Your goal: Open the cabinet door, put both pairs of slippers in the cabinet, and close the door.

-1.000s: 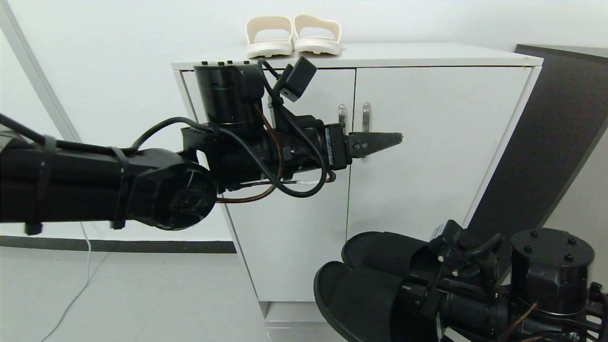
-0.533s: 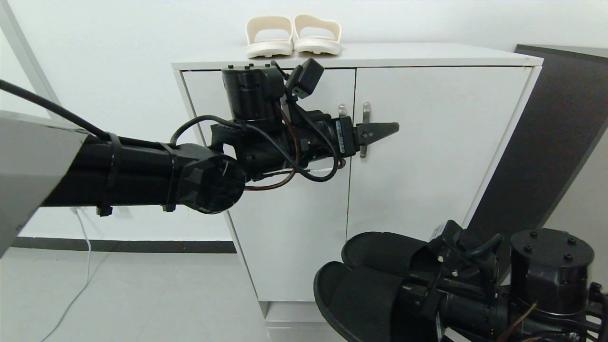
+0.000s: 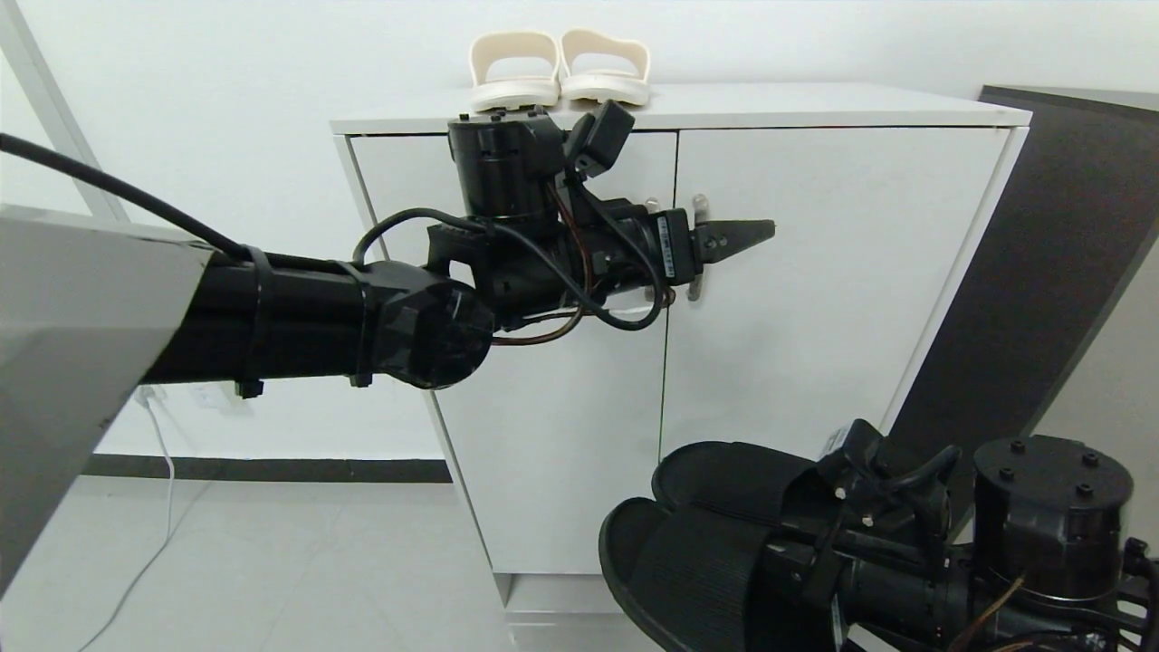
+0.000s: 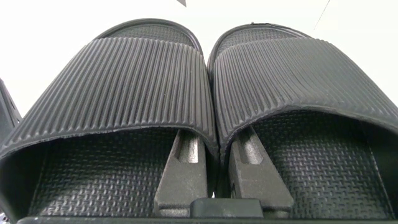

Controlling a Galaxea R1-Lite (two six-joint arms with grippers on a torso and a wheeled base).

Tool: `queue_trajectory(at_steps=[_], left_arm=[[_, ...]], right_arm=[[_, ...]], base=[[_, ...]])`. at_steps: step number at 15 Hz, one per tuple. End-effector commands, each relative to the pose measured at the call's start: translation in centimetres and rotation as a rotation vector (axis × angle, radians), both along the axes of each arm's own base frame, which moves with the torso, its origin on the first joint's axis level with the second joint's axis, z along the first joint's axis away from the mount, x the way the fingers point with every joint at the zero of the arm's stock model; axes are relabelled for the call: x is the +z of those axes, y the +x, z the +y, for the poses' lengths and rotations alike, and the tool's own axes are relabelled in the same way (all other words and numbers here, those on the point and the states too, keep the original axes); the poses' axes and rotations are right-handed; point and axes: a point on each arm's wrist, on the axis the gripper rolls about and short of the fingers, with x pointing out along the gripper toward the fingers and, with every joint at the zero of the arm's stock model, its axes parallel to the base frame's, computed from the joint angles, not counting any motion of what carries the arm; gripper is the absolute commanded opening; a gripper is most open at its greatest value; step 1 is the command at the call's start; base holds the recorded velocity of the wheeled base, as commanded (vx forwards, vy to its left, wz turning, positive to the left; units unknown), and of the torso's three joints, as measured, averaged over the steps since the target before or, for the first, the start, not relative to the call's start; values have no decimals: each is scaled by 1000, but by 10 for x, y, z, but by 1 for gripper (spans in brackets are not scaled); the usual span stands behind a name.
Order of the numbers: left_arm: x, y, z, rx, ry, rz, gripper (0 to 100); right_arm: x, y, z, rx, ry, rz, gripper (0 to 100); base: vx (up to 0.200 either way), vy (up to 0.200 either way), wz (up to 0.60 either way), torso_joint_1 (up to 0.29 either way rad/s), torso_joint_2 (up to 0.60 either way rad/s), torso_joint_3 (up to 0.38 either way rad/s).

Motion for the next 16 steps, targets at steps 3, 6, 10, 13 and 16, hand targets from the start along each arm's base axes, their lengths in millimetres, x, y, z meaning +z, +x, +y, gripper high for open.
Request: queue_trajectory(at_steps=[3, 6, 10, 13, 16], left_arm=[[-10, 6, -6, -3, 11, 19, 100], [-12, 2, -5, -5, 17, 28, 0], [-9, -21, -1, -37, 18, 28, 0], [-9, -43, -1, -71, 6, 11, 0], [-4, -59, 5, -80, 7, 10, 0]], right_arm=[[0, 0, 0, 3, 0, -2, 0], [0, 0, 0, 5, 0, -1, 0], [-2, -2, -1, 12, -9, 2, 0], [-3, -15, -9, 129, -11, 2, 0], [-3, -23, -14, 188, -3, 11, 0]], base=[[0, 0, 0, 0, 0, 0], [0, 0, 0, 0, 0, 0], [0, 0, 0, 0, 0, 0], [0, 0, 0, 0, 0, 0], [0, 0, 0, 0, 0, 0]])
